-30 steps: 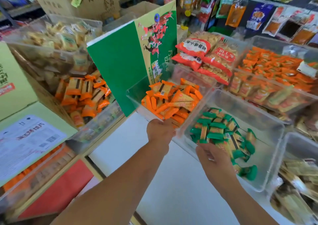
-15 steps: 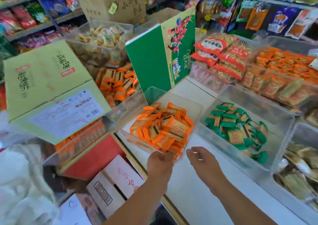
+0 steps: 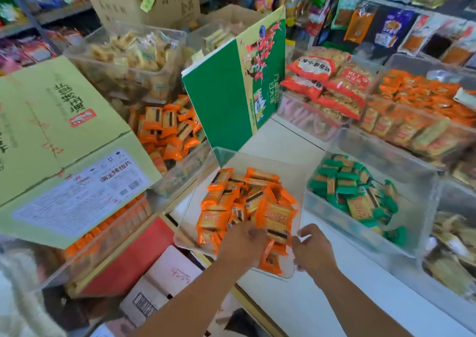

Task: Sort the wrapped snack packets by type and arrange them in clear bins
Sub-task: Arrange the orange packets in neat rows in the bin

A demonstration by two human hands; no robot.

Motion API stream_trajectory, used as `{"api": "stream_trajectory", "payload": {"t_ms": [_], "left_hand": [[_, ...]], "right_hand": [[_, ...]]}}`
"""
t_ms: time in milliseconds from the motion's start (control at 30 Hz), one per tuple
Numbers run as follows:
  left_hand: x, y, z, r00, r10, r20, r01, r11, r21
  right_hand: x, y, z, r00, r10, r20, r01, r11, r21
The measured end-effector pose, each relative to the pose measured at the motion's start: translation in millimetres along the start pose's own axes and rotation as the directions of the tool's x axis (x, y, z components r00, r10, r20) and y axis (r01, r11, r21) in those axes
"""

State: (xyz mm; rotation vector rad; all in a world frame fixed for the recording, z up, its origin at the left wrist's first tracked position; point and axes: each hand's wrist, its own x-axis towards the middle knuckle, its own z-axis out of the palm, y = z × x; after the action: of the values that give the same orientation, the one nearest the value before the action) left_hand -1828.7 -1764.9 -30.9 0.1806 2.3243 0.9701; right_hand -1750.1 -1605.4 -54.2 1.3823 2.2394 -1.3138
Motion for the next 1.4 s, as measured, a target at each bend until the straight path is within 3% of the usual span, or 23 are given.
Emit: {"api": "stream_trajectory", "payload": {"t_ms": [133, 267, 367, 433, 500, 567, 633, 700, 800, 933, 1033, 1167, 1233, 1300, 1400], "left_hand": [[17, 0, 6, 0.992, 0.059, 0.113, -0.07, 0.992, 0.103], [31, 13, 11, 0.976, 0.212, 0.042, -0.215, 0.969, 0.123], [54, 18, 14, 0.958, 0.282, 0.055, -0.286, 0.954, 0.094], [70, 22, 11, 0.949, 0.314, 0.038, -0.316, 0.937, 0.146], [84, 25, 9, 0.922, 0.387, 0.0, -0.378, 0.9, 0.216], [96, 26, 5, 0.903, 0.428, -0.029, -0.408, 0.878, 0.249], [106, 23, -1, 0.897, 0.443, -0.013, -0.427, 0.872, 0.24], [120, 25, -8, 0.872, 0.49, 0.015, -0.473, 0.833, 0.287], [149, 43, -17, 0.814, 0.568, 0.118, -0.569, 0.74, 0.359], [174, 67, -5, 0.794, 0.472, 0.382, -0.606, 0.659, 0.445], [186, 68, 8, 0.793, 0.366, 0.487, -0.609, 0.493, 0.622], [188, 74, 8, 0.793, 0.321, 0.518, -0.607, 0.354, 0.711], [184, 69, 7, 0.774, 0.363, 0.519, -0.63, 0.346, 0.695], [182, 54, 0, 0.754, 0.395, 0.525, -0.655, 0.383, 0.652], [177, 31, -15, 0.742, 0.437, 0.509, -0.67, 0.467, 0.576]], "right_hand": [[2, -7, -9, 0.988, 0.107, 0.113, -0.112, 0.993, 0.035], [-1, -6, -16, 0.947, 0.16, 0.278, -0.199, 0.973, 0.116], [-3, -18, -29, 0.866, 0.233, 0.442, -0.323, 0.936, 0.14], [3, -26, -41, 0.814, 0.277, 0.511, -0.313, 0.95, -0.016], [19, -30, -56, 0.846, 0.264, 0.464, -0.187, 0.961, -0.206], [39, -31, -64, 0.926, 0.163, 0.34, -0.101, 0.976, -0.194], [54, -30, -64, 0.995, -0.02, 0.099, 0.036, 0.985, -0.166], [62, -27, -60, 0.991, -0.111, -0.075, 0.099, 0.984, -0.151], [73, -20, -53, 0.969, -0.178, -0.172, 0.157, 0.979, -0.128], [75, -17, -40, 0.938, -0.254, -0.234, 0.228, 0.965, -0.131], [78, -16, -38, 0.899, -0.359, -0.253, 0.335, 0.933, -0.134], [96, -21, -41, 0.835, -0.535, -0.129, 0.515, 0.842, -0.159], [102, -24, -40, 0.811, -0.572, -0.122, 0.55, 0.816, -0.176], [107, -25, -39, 0.743, -0.651, -0.156, 0.606, 0.753, -0.258], [111, -29, -37, 0.558, -0.824, -0.096, 0.727, 0.542, -0.421]]}}
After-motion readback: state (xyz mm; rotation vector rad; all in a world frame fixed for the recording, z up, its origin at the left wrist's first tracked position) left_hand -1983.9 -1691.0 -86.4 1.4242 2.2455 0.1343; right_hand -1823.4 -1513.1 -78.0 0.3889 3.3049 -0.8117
